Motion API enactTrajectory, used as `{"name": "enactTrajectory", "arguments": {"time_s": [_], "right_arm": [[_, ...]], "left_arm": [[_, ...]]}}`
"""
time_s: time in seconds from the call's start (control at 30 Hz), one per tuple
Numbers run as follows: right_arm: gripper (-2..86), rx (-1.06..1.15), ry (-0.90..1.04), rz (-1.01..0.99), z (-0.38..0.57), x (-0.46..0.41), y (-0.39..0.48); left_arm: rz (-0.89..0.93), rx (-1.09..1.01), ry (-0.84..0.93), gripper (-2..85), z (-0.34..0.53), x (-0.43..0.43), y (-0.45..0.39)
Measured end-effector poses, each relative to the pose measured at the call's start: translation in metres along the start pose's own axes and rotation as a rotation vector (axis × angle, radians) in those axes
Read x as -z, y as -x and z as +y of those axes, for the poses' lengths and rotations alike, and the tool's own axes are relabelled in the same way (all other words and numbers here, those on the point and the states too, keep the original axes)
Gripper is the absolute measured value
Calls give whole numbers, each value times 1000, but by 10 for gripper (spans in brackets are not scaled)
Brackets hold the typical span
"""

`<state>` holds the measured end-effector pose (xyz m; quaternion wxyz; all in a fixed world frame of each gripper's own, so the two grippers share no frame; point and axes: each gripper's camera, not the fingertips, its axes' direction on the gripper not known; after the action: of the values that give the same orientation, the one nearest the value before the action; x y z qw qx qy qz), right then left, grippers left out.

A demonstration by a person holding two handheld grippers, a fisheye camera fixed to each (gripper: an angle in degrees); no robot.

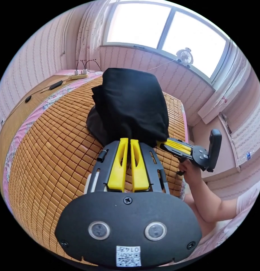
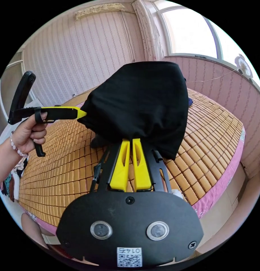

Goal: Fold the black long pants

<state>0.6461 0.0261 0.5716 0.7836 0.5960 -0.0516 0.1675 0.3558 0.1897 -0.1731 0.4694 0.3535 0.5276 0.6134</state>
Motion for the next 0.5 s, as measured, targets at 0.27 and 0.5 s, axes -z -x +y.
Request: {"name": "enactTrajectory", "arguments": {"time_s": [0.27,0.5], "right_arm": [[4,161,-79,-364,5,65,97],[2,395,-55,-878,13,135,263]], "left_arm": [[-88,64,-47,-10,78,174,-29],[-102,373,-479,-10,262,411,-47]]}}
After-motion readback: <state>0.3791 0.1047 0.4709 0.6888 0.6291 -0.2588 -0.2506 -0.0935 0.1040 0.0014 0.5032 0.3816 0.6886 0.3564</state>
